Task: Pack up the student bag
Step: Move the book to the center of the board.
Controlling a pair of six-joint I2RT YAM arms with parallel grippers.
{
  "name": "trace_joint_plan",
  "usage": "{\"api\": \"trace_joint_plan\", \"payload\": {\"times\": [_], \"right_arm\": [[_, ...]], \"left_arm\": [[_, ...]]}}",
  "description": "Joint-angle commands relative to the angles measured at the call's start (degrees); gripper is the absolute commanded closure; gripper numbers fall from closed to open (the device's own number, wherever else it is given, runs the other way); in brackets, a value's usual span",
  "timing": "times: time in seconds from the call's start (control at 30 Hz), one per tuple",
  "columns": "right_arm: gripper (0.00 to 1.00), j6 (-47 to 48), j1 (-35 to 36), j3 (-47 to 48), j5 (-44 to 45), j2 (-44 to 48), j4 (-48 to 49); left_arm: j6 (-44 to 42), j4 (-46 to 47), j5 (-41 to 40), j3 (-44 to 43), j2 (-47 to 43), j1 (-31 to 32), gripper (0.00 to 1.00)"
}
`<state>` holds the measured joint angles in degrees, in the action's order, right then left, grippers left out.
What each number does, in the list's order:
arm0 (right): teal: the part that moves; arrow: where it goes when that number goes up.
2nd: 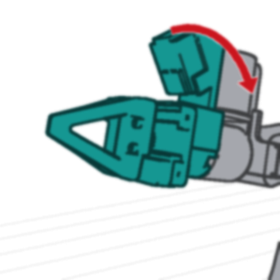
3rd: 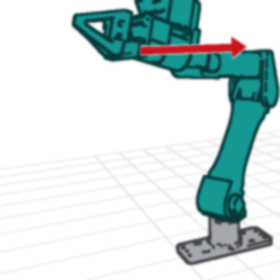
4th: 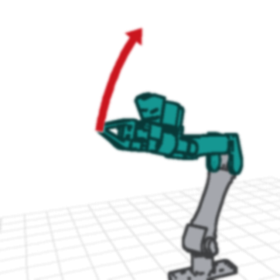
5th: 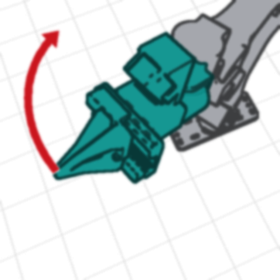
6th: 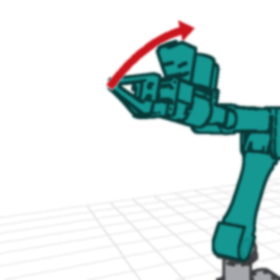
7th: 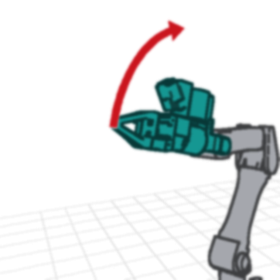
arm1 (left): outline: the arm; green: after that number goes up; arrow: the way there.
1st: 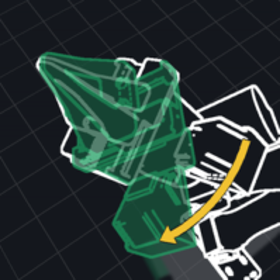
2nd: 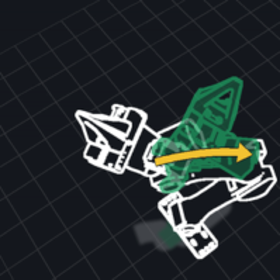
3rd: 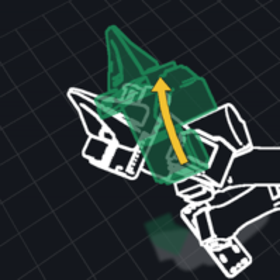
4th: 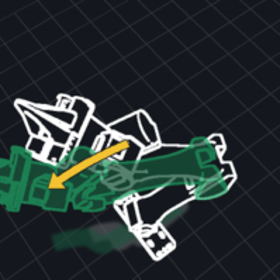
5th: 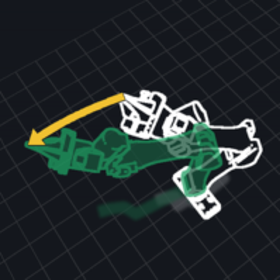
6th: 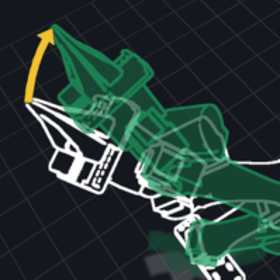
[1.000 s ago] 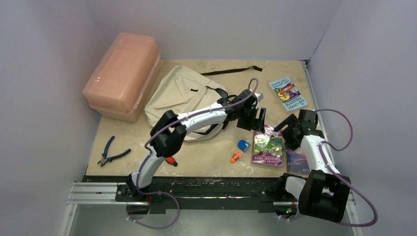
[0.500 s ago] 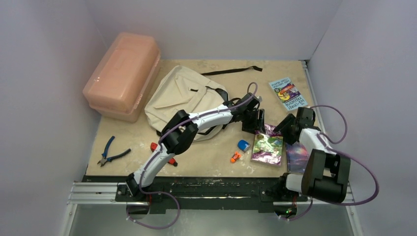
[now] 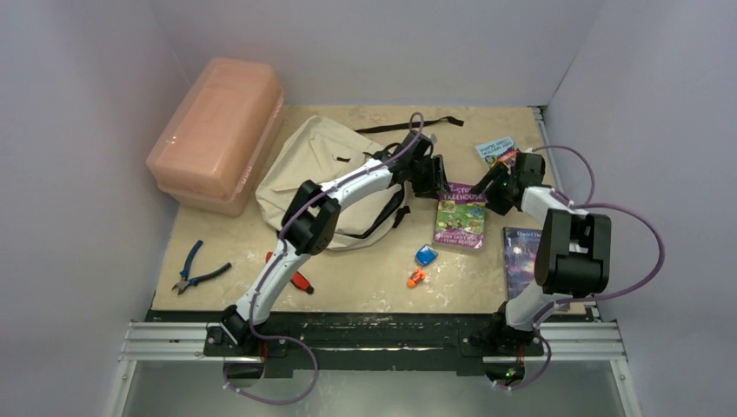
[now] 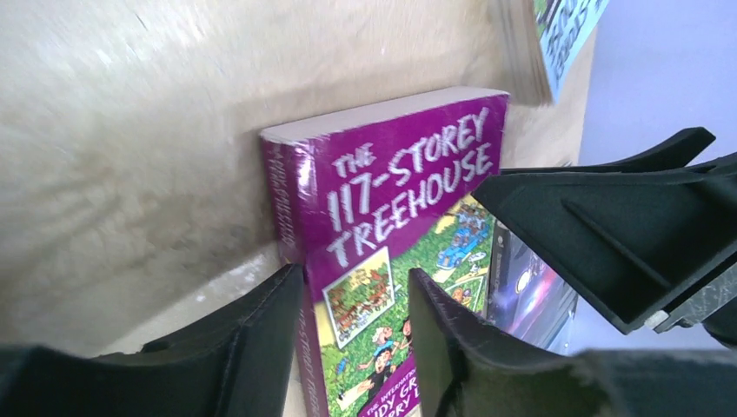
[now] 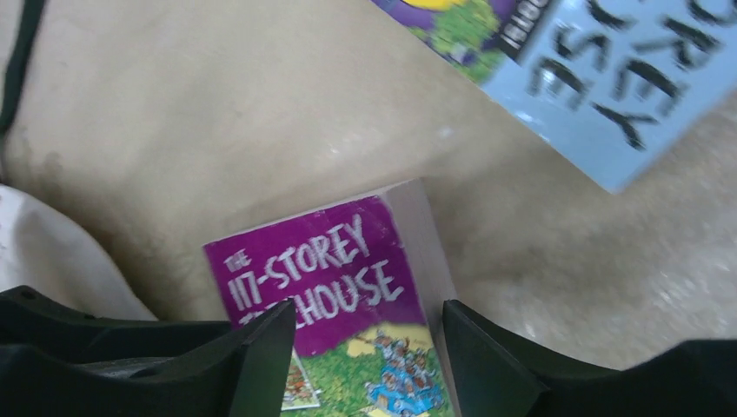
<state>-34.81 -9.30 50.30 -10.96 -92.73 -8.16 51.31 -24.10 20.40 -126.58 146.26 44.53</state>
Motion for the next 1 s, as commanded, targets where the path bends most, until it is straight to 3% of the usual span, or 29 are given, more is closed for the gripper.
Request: {"api": "trace_joint_plan", "payload": {"times": [0.0,0.1,0.23,0.47,0.67,0.77,0.97], "right_arm": [[0.28,2.93,1.65,7.42,-1.85,-1.02,-2.26],[0.18,6.55,1.65,6.47,3.47,1.03,-4.9],[0.17,8.18,1.82,1.71,6.03,6.62,-5.68],[0.36,8.76,1.92,-5.18,-0.4,8.56,-1.16],[0.37,8.69,1.92,-6.18,-1.39,7.01,0.61],[0.44,8.22,1.92,-6.23,-4.29,6.21,0.88],[0.5,5.74,1.92,-8.62,-11.05,12.41,0.74]], "left_arm": [[-3.11,2.21,1.68,-4.4,-2.98,-1.5,0.48],[-6.25,-1.98,0.68,-4.04,-4.68,-2.05,0.38],[-7.88,-4.82,0.19,-0.22,-7.74,-2.04,0.3],[-8.58,-5.22,1.22,6.85,-10.99,-0.23,0.26],[-7.91,-4.27,2.36,7.58,-8.27,1.72,0.24],[-6.78,-4.5,3.56,6.64,-6.74,1.97,0.24],[-6.19,-3.07,3.48,7.5,-7.73,2.28,0.24]]}}
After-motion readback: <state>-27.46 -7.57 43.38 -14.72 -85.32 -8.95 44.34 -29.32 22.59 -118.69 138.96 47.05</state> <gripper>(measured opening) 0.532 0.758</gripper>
